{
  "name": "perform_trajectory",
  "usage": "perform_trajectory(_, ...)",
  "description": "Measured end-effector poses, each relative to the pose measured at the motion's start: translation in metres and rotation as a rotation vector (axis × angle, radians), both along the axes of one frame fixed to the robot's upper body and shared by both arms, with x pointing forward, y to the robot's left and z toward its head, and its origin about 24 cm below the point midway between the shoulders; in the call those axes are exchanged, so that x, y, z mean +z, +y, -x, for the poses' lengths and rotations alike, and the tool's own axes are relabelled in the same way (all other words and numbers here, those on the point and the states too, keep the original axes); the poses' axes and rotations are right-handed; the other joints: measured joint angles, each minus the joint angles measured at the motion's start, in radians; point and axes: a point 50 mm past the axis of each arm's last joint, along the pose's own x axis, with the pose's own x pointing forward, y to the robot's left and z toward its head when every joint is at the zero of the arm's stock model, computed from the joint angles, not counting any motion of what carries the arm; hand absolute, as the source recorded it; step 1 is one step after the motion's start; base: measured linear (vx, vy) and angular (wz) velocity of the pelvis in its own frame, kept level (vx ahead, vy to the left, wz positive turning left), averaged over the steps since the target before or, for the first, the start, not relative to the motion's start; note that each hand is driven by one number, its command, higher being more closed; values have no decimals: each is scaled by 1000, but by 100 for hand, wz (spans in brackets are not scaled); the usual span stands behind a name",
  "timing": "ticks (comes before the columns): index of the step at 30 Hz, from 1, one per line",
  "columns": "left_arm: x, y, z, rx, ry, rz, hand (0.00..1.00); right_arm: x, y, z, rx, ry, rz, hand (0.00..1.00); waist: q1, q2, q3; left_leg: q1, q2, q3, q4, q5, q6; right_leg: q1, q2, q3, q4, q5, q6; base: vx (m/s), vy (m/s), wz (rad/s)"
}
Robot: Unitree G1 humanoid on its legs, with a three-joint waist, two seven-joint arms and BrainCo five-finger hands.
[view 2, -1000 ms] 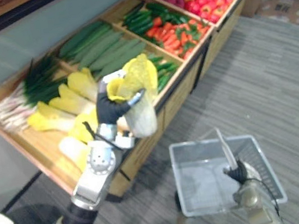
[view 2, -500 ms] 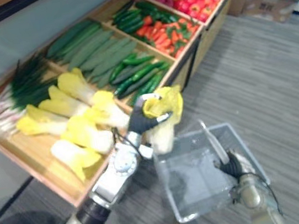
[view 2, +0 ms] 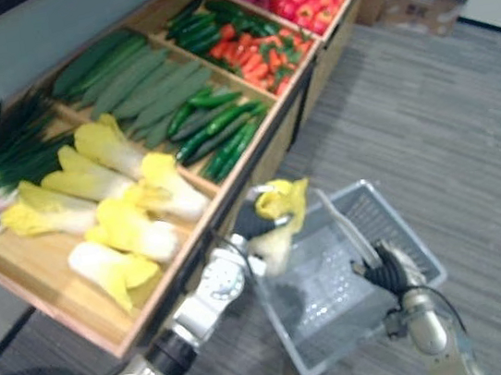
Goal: Pick vegetable in the basket
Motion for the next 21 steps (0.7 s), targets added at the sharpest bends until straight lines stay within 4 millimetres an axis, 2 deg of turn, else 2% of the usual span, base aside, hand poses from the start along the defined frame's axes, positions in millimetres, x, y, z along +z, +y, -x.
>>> perform_trajectory(8,-21,-10,7,-43,45,-93,100,4,2,0,8,-16,1,100,-21,-3,0,-12,0,-2,1,-2,0,-13,2,2,2,0,0,0,0,0)
perform_trajectory(18,-36,-15,14,-78,66,-177,100,1,8,0,26,-8,-8,100,-21,-9,1,-14,0,-4,2,-4,0,-14,1,2,0,0,0,0,0,0)
perform_trajectory(19,-37,-16,14,-81,66,-178,0,1,7,0,26,-9,-8,100,-21,-9,2,-14,0,-4,1,-4,0,-14,1,2,0,0,0,0,0,0)
perform_trajectory(21,-38,-18,16,-90,70,-184,0,1,7,-1,24,-12,-7,100,-21,-10,2,-15,0,-4,1,-4,0,-15,1,2,0,0,0,0,0,0)
